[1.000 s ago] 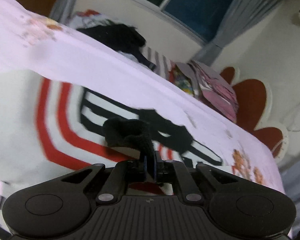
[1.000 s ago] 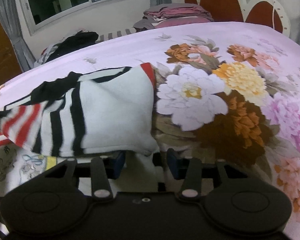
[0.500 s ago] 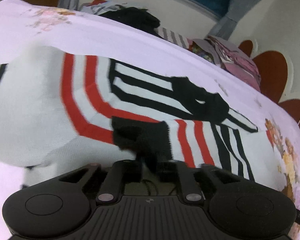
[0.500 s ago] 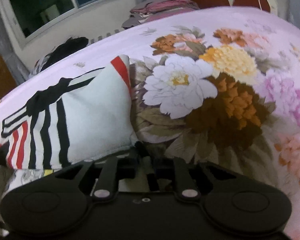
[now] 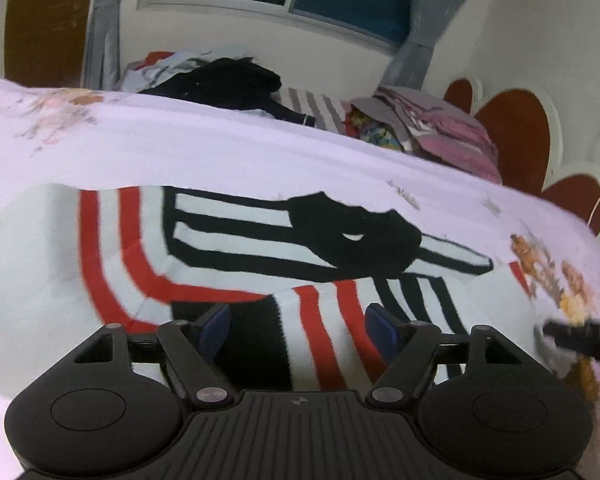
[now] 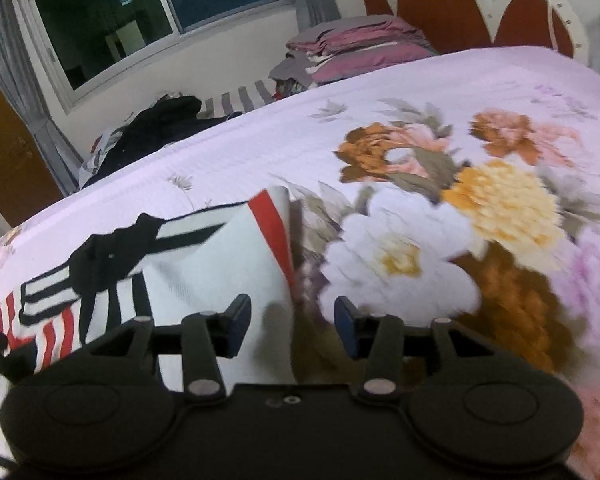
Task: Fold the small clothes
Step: 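Open the right tool to release the sleeve onto the sweater body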
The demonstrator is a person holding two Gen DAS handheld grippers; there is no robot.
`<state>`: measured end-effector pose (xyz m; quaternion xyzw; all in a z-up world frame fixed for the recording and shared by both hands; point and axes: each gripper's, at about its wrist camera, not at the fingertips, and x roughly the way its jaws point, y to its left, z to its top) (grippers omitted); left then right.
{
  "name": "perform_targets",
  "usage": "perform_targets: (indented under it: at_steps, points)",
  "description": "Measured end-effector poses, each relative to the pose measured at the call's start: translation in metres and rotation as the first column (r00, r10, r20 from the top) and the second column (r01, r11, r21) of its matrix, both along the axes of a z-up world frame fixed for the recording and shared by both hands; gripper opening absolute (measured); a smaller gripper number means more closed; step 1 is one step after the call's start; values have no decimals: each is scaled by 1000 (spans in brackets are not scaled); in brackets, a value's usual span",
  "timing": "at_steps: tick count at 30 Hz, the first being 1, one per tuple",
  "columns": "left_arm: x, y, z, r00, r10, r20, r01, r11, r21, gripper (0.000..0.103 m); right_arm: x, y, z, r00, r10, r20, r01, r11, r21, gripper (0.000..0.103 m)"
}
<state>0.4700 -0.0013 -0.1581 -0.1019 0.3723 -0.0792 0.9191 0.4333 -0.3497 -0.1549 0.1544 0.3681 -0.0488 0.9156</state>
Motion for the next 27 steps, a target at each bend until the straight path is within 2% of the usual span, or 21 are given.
perform_targets:
  at_steps: [2, 6, 8, 9, 11, 12, 15, 16, 17, 19, 20, 21, 24, 27]
  points:
    - [6, -2, -4, 1000, 9, -15, -9, 1000, 2, 72, 17, 0, -4, 1000, 4, -4, -4, 1000, 14, 52]
    - [15, -1, -16, 999, 26, -41, -26, 1000, 16, 72, 49, -3, -12, 1000, -17, -15, 18, 999, 46, 52]
    - [18, -1, -23, 998, 35, -57, -34, 999, 25, 72, 62, -5, -18, 999, -19, -29, 21, 997, 73, 45]
    - [19, -1, -27, 997, 39, -66, -37, 999, 29, 72, 66, -5, -20, 999, -17, -37, 20, 997, 79, 33]
    - [20, -1, -31, 997, 40, -66, -37, 999, 38, 72, 70, -1, -21, 999, -17, -32, 19, 998, 62, 22]
    - [20, -1, -33, 997, 37, -63, -34, 998, 48, 72, 70, 1, -21, 1000, -10, -29, 11, 1000, 26, 12]
    - [19, 0, -37, 998, 41, -50, -37, 997, 72, 72, 70, -10, -27, 997, -75, -26, 72, 994, -88, 10]
    - [18, -1, -37, 998, 36, -46, -33, 996, 78, 72, 70, -17, -30, 996, -88, -21, 86, 994, -72, 9]
    - [18, -1, -37, 998, 34, -44, -31, 996, 84, 72, 70, -17, -30, 996, -81, -25, 80, 995, -64, 9]
    - [18, -4, -36, 998, 35, -47, -30, 994, 102, 72, 72, -6, -25, 999, -38, -36, 32, 990, -135, 11]
    - [19, -4, -34, 998, 43, -54, -37, 994, 103, 72, 70, -2, -21, 999, -34, -23, 30, 987, -157, 12]
    - [18, -4, -30, 997, 52, -59, -46, 994, 94, 72, 65, 0, -15, 999, -37, 0, 37, 987, -154, 22]
    - [14, -3, -25, 997, 63, -50, -59, 995, 78, 72, 51, 8, -1, 998, -23, 57, 32, 988, -153, 28]
    - [15, -2, -30, 996, 62, -60, -56, 994, 92, 72, 45, 27, 6, 994, 43, 97, -24, 981, -193, 28]
